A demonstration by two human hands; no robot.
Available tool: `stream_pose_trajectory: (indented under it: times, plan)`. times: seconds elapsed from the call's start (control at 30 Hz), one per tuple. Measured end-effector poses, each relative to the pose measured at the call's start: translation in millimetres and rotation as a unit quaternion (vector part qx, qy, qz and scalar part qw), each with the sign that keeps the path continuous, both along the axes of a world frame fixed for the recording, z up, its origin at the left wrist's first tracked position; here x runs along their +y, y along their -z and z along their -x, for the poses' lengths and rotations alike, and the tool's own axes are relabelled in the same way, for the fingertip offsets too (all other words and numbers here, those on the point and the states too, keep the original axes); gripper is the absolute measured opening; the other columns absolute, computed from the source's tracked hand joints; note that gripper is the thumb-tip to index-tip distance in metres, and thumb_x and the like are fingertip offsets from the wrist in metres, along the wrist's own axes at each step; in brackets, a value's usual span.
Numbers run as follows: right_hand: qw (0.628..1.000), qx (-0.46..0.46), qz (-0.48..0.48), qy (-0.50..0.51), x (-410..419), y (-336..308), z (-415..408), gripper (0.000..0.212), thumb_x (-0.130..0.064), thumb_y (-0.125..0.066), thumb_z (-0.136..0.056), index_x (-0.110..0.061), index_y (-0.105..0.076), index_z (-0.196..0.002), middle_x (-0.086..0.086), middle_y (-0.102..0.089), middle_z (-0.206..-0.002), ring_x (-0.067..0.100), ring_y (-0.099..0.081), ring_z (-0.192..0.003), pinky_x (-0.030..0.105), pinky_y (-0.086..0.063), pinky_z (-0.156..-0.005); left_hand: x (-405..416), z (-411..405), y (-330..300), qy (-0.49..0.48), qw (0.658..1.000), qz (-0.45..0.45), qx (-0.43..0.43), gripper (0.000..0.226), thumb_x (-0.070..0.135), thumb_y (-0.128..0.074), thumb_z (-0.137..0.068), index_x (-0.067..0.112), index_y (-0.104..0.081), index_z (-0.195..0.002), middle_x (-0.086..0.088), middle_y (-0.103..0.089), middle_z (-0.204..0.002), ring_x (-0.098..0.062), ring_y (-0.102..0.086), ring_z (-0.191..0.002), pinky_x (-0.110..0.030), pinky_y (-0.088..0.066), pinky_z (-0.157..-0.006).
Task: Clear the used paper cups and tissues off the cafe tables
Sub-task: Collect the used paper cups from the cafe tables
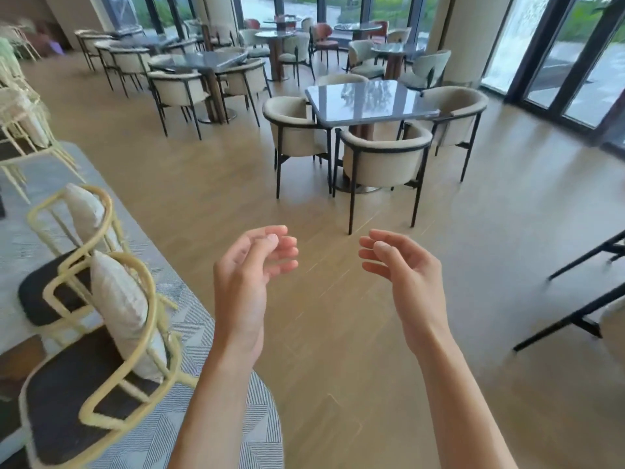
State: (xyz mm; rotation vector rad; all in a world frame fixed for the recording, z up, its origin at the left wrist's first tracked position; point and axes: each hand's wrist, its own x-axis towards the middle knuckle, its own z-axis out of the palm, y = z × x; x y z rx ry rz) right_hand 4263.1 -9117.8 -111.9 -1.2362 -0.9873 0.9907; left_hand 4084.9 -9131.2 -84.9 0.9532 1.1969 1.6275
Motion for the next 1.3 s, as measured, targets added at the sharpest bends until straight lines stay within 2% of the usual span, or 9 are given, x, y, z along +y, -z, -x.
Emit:
stream_pose_trajectory:
  times: [0.27,0.43,0.57,0.67,0.97,1.13,1.3]
  plan:
    - [0.999,-0.014,0.028,-0.042,148,26,-10,0.020,-0.009,-0.058,-0.098,-0.016,-0.074,-0.107,-0.001,-0.078,-0.099,0.015,-0.074,-0.095,0.036,-0.059,-0.088,144,-10,31,-0.040,0.999,0.029,-0.019,0.022,0.001,-0.049,-0.099,0.003,-0.071,-0.095,-0.017,-0.072,-0.090,-0.028,-0.070,-0.085,-0.043,-0.058,-0.083]
    - [0.997,-0.042,0.028,-0.053,268,33,-5,0.019,-0.010,-0.059,-0.098,-0.016,-0.074,-0.108,-0.002,-0.078,-0.100,0.015,-0.073,-0.096,0.038,-0.059,-0.091,264,-8,47,-0.049,0.997,0.029,-0.044,0.022,0.002,-0.049,-0.099,0.003,-0.071,-0.094,-0.016,-0.071,-0.089,-0.027,-0.069,-0.085,-0.042,-0.058,-0.082]
    - [0.995,-0.076,0.024,-0.058,380,22,4,0.018,-0.014,-0.062,-0.096,-0.023,-0.075,-0.103,-0.004,-0.078,-0.099,0.016,-0.074,-0.094,0.045,-0.057,-0.094,378,-3,42,-0.043,0.997,0.031,-0.062,0.022,0.003,-0.050,-0.098,0.002,-0.071,-0.095,-0.015,-0.071,-0.088,-0.027,-0.069,-0.084,-0.043,-0.058,-0.083]
    - [0.996,-0.074,0.008,-0.058,455,6,12,0.019,-0.012,-0.060,-0.096,-0.020,-0.075,-0.104,-0.005,-0.078,-0.100,0.015,-0.073,-0.095,0.042,-0.058,-0.094,450,4,26,-0.039,0.997,0.018,-0.064,0.022,0.003,-0.050,-0.098,0.001,-0.071,-0.096,-0.015,-0.072,-0.088,-0.027,-0.069,-0.084,-0.042,-0.058,-0.083]
    - [0.993,-0.069,0.009,-0.096,628,3,38,0.020,-0.013,-0.060,-0.097,-0.021,-0.074,-0.108,-0.007,-0.078,-0.101,0.018,-0.072,-0.095,0.046,-0.056,-0.096,606,31,18,-0.067,0.997,0.031,-0.026,0.023,0.003,-0.050,-0.098,0.001,-0.073,-0.095,-0.017,-0.073,-0.091,-0.027,-0.071,-0.086,-0.045,-0.059,-0.085]
    - [0.989,-0.068,0.002,-0.128,745,10,56,0.030,-0.034,-0.059,-0.082,-0.025,-0.075,-0.106,-0.008,-0.078,-0.101,0.018,-0.073,-0.095,0.048,-0.056,-0.096,706,42,29,-0.091,0.995,0.034,-0.002,0.022,0.004,-0.051,-0.099,0.003,-0.073,-0.097,-0.019,-0.074,-0.095,-0.026,-0.072,-0.088,-0.040,-0.060,-0.083]
    - [0.983,-0.057,-0.011,-0.176,874,8,79,0.027,-0.035,-0.060,-0.083,-0.025,-0.075,-0.102,-0.005,-0.078,-0.098,0.020,-0.073,-0.093,0.051,-0.055,-0.096,828,52,22,-0.138,0.990,0.022,0.014,0.021,0.004,-0.052,-0.099,0.003,-0.073,-0.097,-0.019,-0.074,-0.097,-0.028,-0.072,-0.090,-0.038,-0.060,-0.082]
